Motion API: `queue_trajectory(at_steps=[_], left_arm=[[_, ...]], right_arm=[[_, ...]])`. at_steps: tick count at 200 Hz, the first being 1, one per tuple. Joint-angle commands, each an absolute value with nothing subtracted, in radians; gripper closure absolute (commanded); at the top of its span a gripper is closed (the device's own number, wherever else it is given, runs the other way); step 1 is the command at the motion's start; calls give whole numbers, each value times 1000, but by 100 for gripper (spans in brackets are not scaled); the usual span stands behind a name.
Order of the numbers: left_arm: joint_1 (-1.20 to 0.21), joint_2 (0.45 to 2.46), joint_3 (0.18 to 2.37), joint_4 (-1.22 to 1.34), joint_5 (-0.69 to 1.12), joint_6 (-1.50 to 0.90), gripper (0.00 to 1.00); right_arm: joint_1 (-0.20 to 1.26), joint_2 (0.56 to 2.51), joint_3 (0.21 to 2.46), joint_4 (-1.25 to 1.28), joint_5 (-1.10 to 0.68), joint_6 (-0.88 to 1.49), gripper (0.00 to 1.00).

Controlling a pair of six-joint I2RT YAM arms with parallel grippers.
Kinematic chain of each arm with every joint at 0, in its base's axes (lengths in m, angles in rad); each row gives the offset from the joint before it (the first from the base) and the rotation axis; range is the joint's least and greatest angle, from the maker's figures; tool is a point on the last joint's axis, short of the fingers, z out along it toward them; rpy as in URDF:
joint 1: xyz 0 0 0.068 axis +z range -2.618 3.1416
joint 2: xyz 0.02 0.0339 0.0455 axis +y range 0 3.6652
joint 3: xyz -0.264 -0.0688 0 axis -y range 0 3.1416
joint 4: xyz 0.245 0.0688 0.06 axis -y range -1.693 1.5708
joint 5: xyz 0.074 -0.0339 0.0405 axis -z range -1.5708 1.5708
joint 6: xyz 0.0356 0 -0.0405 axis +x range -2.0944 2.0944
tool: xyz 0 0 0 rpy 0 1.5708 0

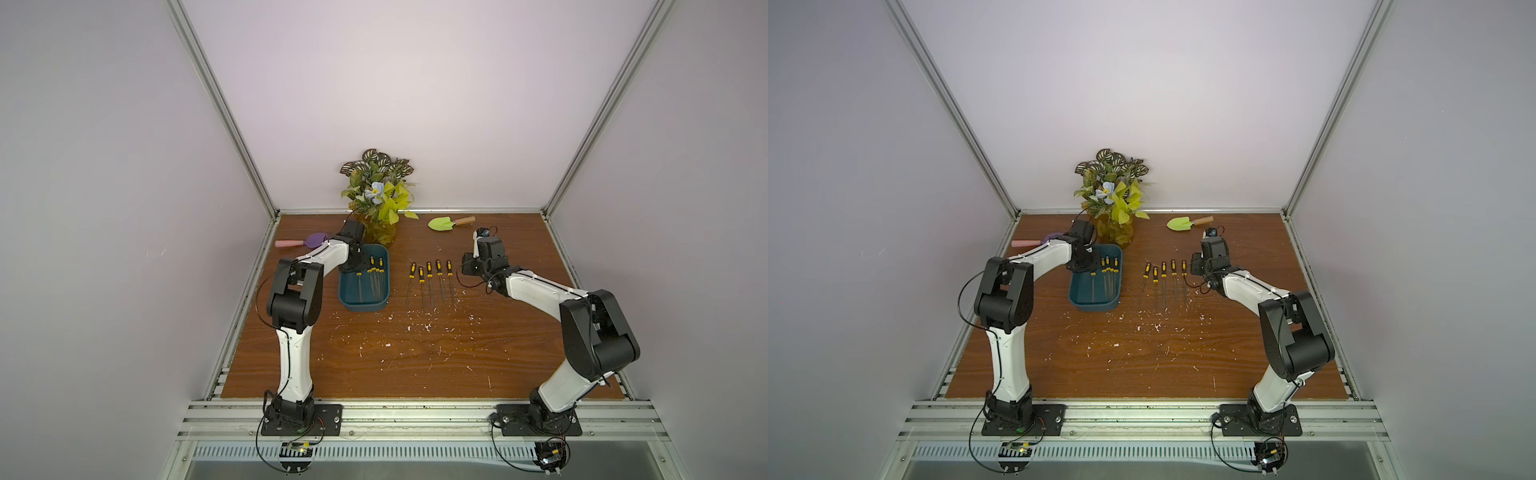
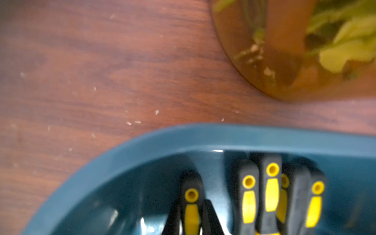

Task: Take the file tool out of the storage box
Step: Pick up the file tool from the storage box.

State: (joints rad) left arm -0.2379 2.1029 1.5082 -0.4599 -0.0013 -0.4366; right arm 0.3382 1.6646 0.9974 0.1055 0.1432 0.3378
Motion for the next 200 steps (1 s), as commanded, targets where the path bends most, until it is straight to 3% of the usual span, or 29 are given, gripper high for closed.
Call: queue_trajectory(at_steps=[1,48,75,106,124,140,200], left_arm=[[-249,2093,1499,-499,-3,-423,100],[-249,1975,1490,-439,55,-385,100],[-249,1912,1496,-387,278,-325,100],[-249,1897,1526,-376,557,-292,100],[-249,1888,1523,-342,733,-296,100],[-249,1871,1506,-291,846,-319,100],[-248,1829,1441,-146,1030,-417,100]], right_arm=[[334,1613,993,111,128,347,56],[334,1568,992,146,3,336,56],[329,1527,921,316,-228,359,56],[303,1609,835,752,-738,577,53],[304,1766,800,1284,-967,946,53],[309,1950,815,1835,-995,1348,54],[387,2038,886,1842,-966,1373,53]])
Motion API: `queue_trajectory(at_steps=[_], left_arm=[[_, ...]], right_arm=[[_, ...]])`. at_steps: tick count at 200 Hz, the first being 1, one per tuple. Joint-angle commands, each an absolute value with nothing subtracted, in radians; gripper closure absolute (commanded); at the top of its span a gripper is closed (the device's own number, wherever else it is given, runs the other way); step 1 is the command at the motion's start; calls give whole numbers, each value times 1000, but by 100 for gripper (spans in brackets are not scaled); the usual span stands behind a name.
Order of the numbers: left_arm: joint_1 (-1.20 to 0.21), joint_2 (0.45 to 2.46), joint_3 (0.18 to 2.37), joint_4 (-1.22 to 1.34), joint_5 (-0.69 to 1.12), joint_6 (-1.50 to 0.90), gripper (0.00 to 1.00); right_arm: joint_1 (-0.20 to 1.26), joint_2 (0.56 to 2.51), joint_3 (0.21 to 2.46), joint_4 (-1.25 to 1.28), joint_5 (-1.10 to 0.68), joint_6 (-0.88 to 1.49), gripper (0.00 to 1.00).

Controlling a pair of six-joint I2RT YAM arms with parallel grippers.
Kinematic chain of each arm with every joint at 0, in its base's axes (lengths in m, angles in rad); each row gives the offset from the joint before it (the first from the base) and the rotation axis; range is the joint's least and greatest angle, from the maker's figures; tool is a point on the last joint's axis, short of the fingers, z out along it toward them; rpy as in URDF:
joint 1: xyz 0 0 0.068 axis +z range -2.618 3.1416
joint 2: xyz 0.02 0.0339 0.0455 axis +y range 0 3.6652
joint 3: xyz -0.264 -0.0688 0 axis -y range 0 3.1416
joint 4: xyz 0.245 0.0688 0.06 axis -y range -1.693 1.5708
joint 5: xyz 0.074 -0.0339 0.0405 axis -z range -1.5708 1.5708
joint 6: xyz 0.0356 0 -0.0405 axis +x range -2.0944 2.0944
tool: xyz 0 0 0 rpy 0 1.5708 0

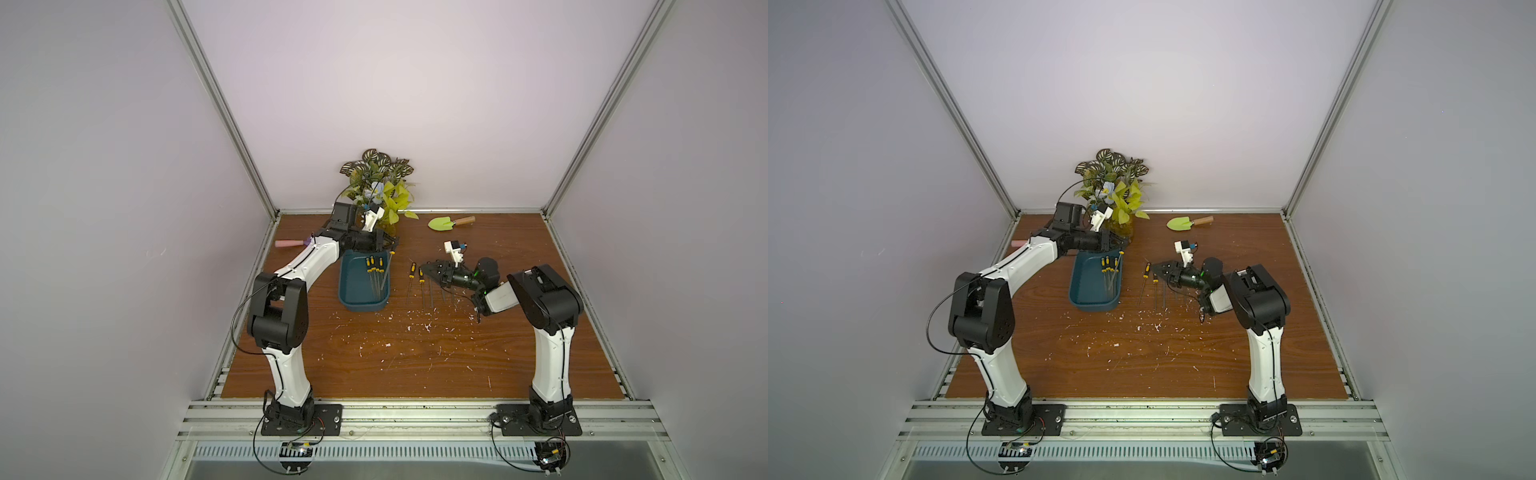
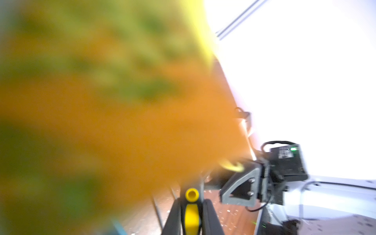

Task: Take the file tool out of the storage box
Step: Pick up the file tool from the storage box.

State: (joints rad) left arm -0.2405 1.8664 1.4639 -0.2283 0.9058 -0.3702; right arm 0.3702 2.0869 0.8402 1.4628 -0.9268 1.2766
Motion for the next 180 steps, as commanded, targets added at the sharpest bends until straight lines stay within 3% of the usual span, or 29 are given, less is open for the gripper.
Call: queue_trajectory(at_steps=[1,58,147,180], left_arm=[[-247,1829,1441,-144,1032,-419,100],[-245,1825,1397,-14,1087,-517,100],[-247,1793,1367,-48,1087,-489,100],[-243,1774,1368,-79,1064,-463,100]], right_arm=[[388,2038,887,1841,-968,1372,53],[456,2029,976,1677,-978,1277,52],[500,2107,1125,1560,-964,1240,56],[496,2080,1079,1537,-955,1205,56]])
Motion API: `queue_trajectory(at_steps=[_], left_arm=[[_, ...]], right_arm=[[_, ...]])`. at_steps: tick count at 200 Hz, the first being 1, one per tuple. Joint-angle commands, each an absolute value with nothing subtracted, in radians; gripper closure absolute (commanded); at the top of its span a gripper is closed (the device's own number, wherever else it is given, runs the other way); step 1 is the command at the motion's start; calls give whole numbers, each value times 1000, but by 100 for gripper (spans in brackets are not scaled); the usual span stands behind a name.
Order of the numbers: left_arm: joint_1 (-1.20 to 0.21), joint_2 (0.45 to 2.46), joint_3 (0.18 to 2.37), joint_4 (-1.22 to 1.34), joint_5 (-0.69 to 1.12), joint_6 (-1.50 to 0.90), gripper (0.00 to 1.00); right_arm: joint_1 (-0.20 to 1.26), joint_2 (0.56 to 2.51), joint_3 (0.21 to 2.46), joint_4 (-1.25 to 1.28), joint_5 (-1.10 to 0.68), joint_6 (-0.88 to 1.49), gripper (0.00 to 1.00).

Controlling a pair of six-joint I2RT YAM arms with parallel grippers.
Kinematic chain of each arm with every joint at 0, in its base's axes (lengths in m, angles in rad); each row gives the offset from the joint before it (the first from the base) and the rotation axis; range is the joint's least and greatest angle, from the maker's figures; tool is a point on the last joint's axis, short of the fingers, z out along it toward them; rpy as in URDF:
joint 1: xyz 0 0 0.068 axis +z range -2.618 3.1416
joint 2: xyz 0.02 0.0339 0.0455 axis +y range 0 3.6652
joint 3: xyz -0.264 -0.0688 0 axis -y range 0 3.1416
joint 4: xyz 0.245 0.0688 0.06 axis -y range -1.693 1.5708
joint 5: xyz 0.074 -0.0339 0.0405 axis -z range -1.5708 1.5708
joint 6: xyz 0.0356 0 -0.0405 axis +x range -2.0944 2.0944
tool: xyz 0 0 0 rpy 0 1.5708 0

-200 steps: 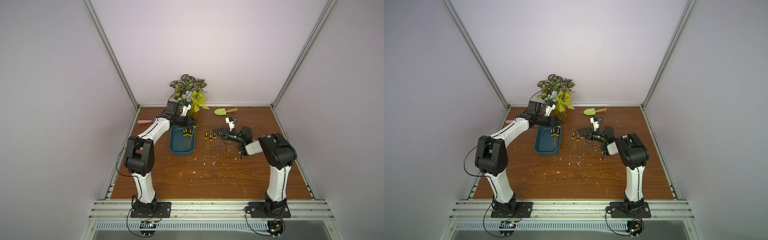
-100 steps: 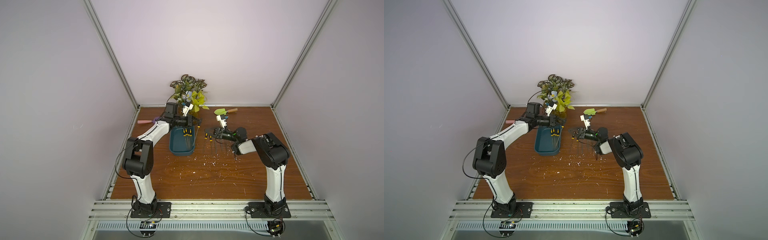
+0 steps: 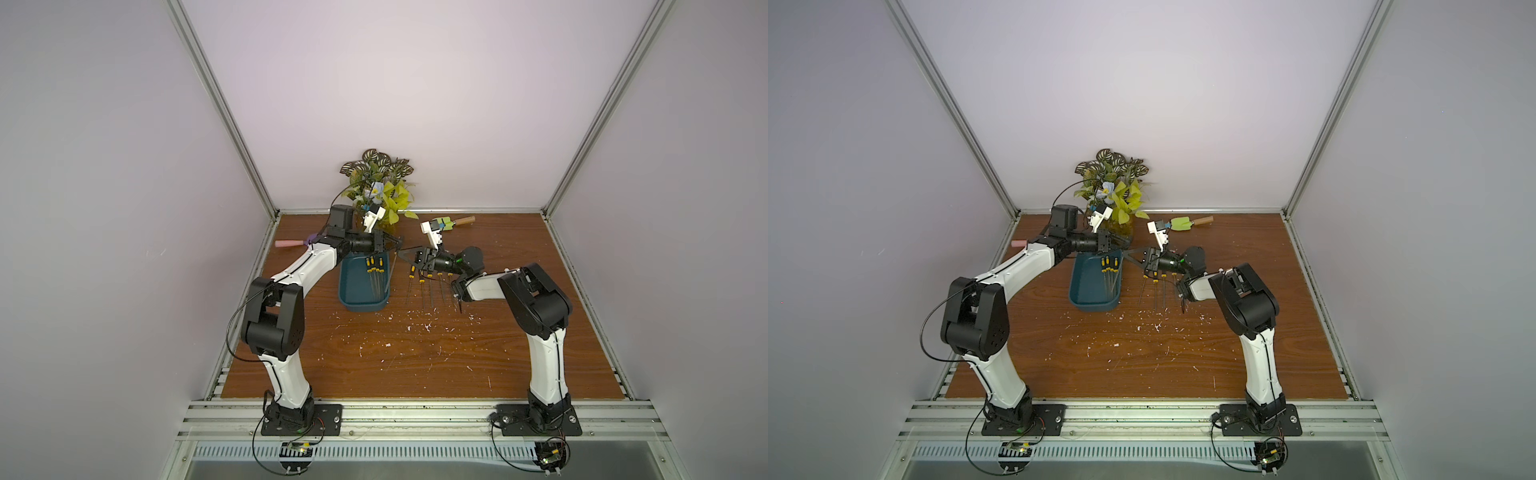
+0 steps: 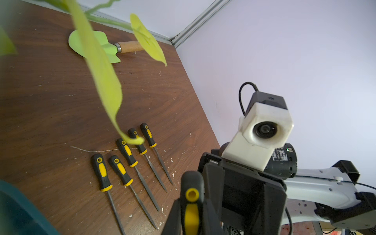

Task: Take the file tool out of the storage box
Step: Pick up the file tool from the storage box.

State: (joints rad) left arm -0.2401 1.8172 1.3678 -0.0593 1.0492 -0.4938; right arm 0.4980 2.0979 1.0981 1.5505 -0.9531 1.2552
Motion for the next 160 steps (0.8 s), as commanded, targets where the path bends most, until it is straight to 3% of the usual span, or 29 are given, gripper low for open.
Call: queue_trajectory(at_steps=[1,88,160], left_arm=[[-243,1773,1368,-80,1064,-462,100],[-216,1733,1315,1,1089,-534,100],[-218,1723,1284,42,1097,-561,100]], right_arm=[[496,2078,1076,1534,-954,1204,56],[502,2086,1083,1530,-948,1197,53],[527,2123,1168,1506,-953,1211,55]])
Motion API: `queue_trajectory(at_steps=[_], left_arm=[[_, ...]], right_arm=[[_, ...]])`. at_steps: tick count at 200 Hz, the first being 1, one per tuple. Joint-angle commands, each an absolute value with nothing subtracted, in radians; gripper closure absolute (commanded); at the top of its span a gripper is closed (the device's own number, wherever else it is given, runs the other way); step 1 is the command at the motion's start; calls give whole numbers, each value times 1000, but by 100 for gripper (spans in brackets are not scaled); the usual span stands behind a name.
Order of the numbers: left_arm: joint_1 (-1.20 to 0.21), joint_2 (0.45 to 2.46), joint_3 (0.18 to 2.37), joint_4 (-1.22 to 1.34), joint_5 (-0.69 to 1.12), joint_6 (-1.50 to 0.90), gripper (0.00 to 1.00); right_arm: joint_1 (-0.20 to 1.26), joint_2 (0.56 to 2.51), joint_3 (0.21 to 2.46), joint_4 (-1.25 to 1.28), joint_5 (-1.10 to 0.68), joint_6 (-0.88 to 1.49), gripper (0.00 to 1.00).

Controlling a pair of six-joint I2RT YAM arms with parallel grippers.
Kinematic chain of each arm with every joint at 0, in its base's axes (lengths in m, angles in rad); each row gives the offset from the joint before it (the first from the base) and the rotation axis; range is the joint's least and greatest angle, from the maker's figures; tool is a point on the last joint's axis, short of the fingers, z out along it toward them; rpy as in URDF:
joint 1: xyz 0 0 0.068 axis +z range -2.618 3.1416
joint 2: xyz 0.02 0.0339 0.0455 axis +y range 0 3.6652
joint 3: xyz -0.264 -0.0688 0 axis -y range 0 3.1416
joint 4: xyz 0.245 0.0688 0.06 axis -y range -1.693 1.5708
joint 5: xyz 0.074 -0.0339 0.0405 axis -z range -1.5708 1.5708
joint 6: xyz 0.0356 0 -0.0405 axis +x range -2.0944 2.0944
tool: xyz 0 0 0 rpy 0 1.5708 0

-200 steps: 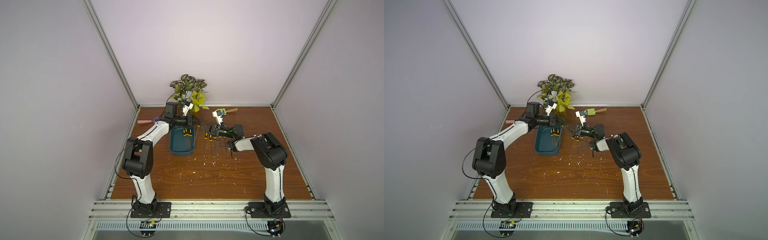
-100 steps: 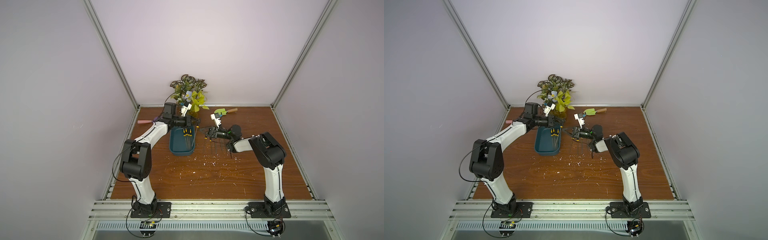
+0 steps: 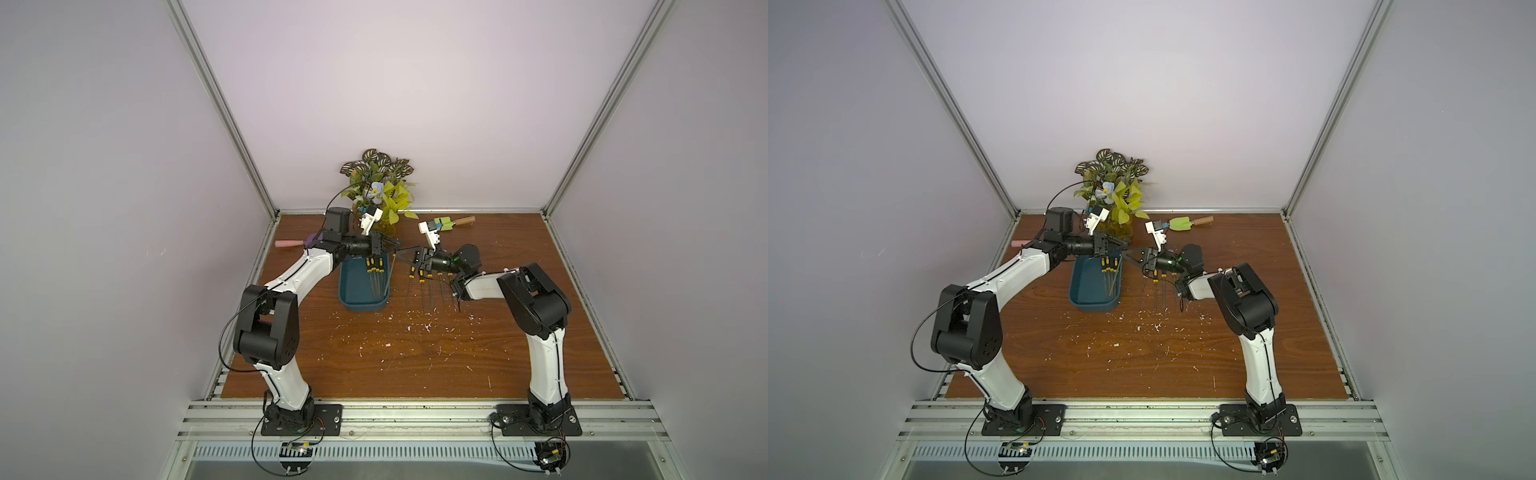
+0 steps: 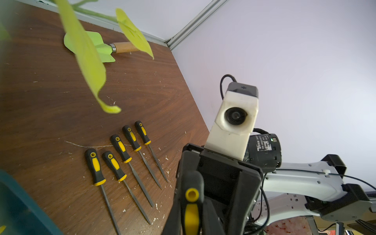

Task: Take the file tool out of the storage box
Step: Pick up the file tool from the storage box, then place the file tool at the center of the board.

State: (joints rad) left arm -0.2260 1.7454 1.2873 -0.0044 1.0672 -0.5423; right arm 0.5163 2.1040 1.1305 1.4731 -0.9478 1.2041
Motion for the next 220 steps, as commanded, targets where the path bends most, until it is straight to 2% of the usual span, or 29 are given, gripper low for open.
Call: queue_trajectory(at_steps=[1,56,64,80,94,99,102,122,125,128,151,165,187,220], left_arm=[[-219,1723,1284,42,1097,-561,100],[-222,1720,1267,104,1121,-603,100],[-223,1720,1267,104,1124,-600,100],[-224,1717,1264,100,1121,-592,100],[-223,1715,1267,76,1113,-572,98],[-223,1714,1269,59,1107,-558,93],[-223,1713,1271,48,1100,-551,86],[-223,1709,1295,-48,1041,-471,25],[-223,1708,1299,-67,1030,-460,6],[-223,1706,1304,-83,1012,-445,1],[-213,1686,1318,-152,888,-386,0],[-201,1673,1322,-187,799,-360,0],[-187,1654,1331,-242,636,-328,0],[-170,1653,1349,-304,486,-297,0]], right_arm=[[527,2123,1169,1506,-953,1212,56],[532,2151,1177,1578,-934,1259,70],[534,2153,1179,1584,-936,1269,76],[532,2151,1180,1574,-939,1268,100],[530,2141,1170,1540,-937,1249,100],[529,2135,1165,1524,-936,1239,100],[529,2131,1163,1515,-937,1236,100],[522,2093,1127,1444,-939,1180,100],[520,2085,1120,1422,-939,1166,100],[518,2075,1113,1396,-939,1150,100],[495,1977,1074,1067,-918,945,100],[479,1904,1096,673,-850,723,100],[465,1826,1238,55,-620,368,100],[377,1811,1368,-354,-445,198,100]])
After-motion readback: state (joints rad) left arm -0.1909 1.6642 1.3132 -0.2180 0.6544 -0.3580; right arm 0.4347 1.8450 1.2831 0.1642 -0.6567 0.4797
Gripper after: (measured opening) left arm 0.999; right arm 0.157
